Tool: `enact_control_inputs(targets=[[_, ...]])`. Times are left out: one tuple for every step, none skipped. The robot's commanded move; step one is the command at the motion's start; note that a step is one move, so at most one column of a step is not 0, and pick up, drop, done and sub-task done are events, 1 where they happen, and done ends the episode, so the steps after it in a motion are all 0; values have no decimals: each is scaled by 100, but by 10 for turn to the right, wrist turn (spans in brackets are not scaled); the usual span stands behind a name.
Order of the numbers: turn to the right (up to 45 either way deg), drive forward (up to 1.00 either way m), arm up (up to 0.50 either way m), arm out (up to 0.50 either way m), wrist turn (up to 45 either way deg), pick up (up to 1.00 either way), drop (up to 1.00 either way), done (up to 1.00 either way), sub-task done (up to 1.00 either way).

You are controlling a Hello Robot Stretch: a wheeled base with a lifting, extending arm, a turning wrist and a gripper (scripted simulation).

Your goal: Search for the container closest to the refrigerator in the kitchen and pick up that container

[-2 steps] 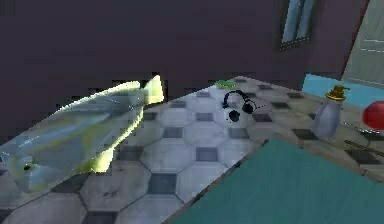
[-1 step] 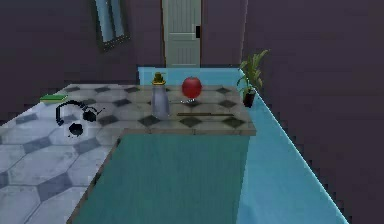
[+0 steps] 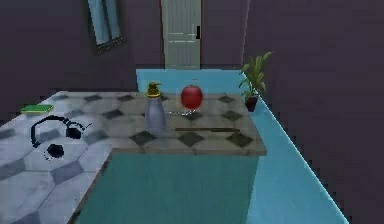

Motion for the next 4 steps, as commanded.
enact_control_inputs(targets=[[-450,0,0,0,0,0,0,0,0],[-450,0,0,0,0,0,0,0,0],[-120,0,0,0,0,0,0,0,0],[0,0,50,0,0,0,0,0,0]])
